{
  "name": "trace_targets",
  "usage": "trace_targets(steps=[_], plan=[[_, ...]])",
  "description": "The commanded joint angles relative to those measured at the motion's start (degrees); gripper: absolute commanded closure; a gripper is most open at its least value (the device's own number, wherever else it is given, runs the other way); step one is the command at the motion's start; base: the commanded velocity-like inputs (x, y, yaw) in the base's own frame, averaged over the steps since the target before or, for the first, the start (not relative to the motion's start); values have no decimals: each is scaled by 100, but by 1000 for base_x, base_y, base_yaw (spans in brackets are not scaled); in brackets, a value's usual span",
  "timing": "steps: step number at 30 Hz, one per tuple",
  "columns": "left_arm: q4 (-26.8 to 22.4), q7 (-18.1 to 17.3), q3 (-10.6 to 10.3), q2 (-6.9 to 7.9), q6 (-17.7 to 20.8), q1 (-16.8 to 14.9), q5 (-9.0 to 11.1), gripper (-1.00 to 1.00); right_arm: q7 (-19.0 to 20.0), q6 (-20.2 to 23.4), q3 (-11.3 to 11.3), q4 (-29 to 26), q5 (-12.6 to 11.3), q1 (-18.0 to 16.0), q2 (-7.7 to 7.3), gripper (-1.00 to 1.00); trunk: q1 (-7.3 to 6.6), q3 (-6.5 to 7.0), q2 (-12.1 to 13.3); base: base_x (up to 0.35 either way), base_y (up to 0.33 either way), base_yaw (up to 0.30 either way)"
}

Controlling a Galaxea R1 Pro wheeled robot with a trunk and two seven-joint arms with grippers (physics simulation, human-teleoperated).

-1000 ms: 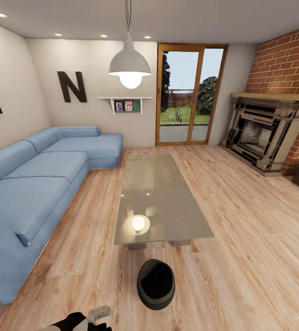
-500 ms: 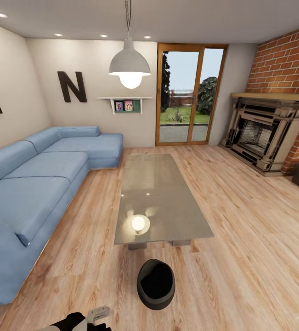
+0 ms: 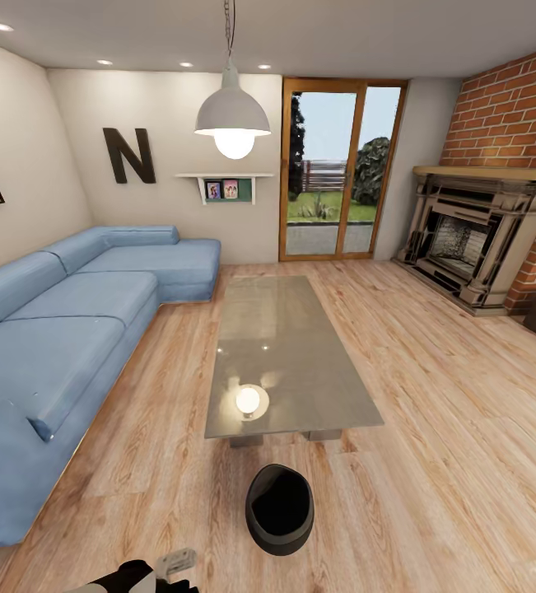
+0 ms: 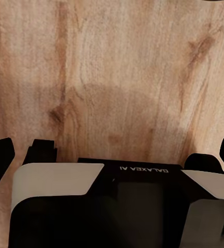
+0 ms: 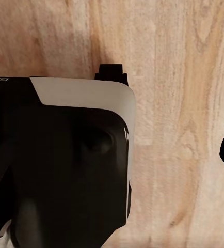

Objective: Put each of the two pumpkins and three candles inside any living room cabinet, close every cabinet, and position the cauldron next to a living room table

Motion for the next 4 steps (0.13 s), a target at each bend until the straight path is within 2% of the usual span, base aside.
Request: trace_targets(steps=[1, 4], plan=[[18, -26, -48, -2, 3, -9, 52, -100, 29, 9, 49, 10, -48, -7, 0, -100, 0, -6, -4, 0, 0, 0], [15, -27, -49, -4, 3, -8, 53, -100, 29, 9, 49, 10, -48, -7, 0, -100, 0, -6, -4, 0, 0, 0]])
